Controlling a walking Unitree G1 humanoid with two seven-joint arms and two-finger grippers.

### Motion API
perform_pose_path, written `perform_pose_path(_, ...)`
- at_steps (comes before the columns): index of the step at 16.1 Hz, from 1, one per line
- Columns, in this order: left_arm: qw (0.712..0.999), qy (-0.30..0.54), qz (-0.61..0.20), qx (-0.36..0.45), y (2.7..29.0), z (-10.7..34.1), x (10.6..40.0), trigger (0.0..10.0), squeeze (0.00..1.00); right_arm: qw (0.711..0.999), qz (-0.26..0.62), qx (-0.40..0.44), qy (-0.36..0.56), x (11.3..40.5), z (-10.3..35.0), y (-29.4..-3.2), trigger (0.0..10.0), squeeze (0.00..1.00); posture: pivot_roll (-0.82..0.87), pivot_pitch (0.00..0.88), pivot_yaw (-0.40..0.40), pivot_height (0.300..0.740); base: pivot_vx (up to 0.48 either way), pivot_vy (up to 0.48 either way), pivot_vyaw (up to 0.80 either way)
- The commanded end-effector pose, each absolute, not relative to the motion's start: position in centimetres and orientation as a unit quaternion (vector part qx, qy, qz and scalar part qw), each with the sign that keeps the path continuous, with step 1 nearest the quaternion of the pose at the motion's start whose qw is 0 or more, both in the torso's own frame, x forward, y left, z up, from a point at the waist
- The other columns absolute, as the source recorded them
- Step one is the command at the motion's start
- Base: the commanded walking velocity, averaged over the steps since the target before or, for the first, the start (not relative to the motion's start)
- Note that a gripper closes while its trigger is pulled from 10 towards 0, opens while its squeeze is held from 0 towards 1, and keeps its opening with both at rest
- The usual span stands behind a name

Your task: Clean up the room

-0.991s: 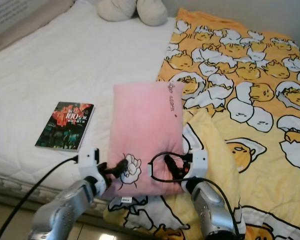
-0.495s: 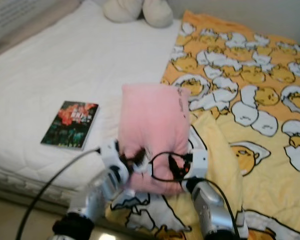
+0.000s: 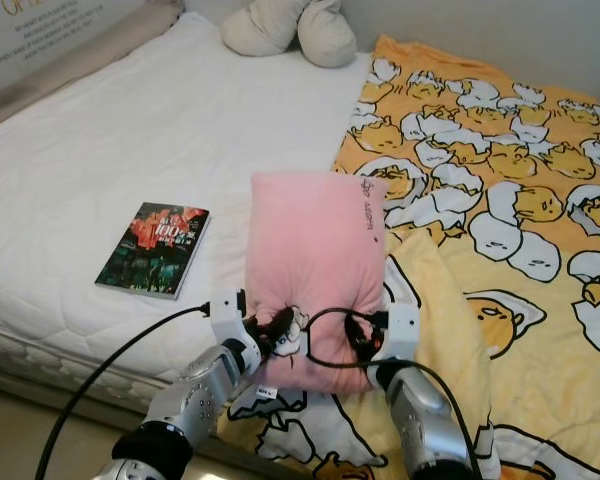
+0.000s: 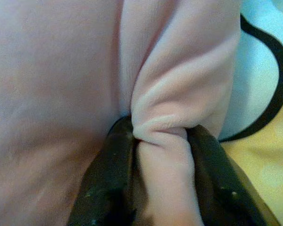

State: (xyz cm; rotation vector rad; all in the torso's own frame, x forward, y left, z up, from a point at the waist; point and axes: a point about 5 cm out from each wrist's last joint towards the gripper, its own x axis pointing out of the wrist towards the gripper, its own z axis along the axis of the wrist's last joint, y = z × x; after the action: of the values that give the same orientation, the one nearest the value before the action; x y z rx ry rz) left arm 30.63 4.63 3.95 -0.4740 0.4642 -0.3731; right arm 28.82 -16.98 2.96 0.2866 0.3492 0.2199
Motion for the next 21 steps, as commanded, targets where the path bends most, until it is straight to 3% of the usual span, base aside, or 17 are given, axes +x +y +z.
perform_pose_path(1, 0.921, 0.237, -0.223, -0.216, 2.4, 4.1, 30.4, 0.0, 0.0, 0.97, 0.1, 0.132, 0.175, 28.8, 2.8, -17.0, 0.0, 0.0, 0.06, 0.096, -0.074, 0.732, 0.0, 0.0, 0.0)
perform_pose_path(6, 0.92, 0.217, -0.225, -0.237, 2.8, 4.5, 31.2, 0.0, 0.0, 0.974, 0.06, 0.135, 0.17, 28.7, 2.5, -17.8, 0.0, 0.0, 0.03, 0.063, -0.056, 0.732, 0.0, 0.0, 0.0)
perform_pose_path(13, 0.933, 0.192, -0.271, -0.137, 2.3, 5.2, 31.8, 0.0, 0.0, 0.979, 0.032, 0.134, 0.151, 29.2, 2.9, -18.1, 0.0, 0.0, 0.02, 0.0, -0.027, 0.732, 0.0, 0.0, 0.0)
perform_pose_path(18, 0.947, 0.087, -0.282, -0.125, 2.9, 10.5, 35.3, 0.0, 0.0, 0.989, 0.019, 0.127, 0.076, 32.2, 6.7, -18.4, 0.0, 0.0, 0.05, 0.0, -0.01, 0.732, 0.0, 0.0, 0.0)
perform_pose_path(21, 0.951, -0.023, -0.299, -0.078, 3.7, 16.5, 37.8, 0.0, 0.0, 0.994, 0.024, 0.103, -0.013, 35.3, 12.4, -18.8, 0.0, 0.0, 0.05, 0.0, 0.005, 0.732, 0.0, 0.0, 0.0)
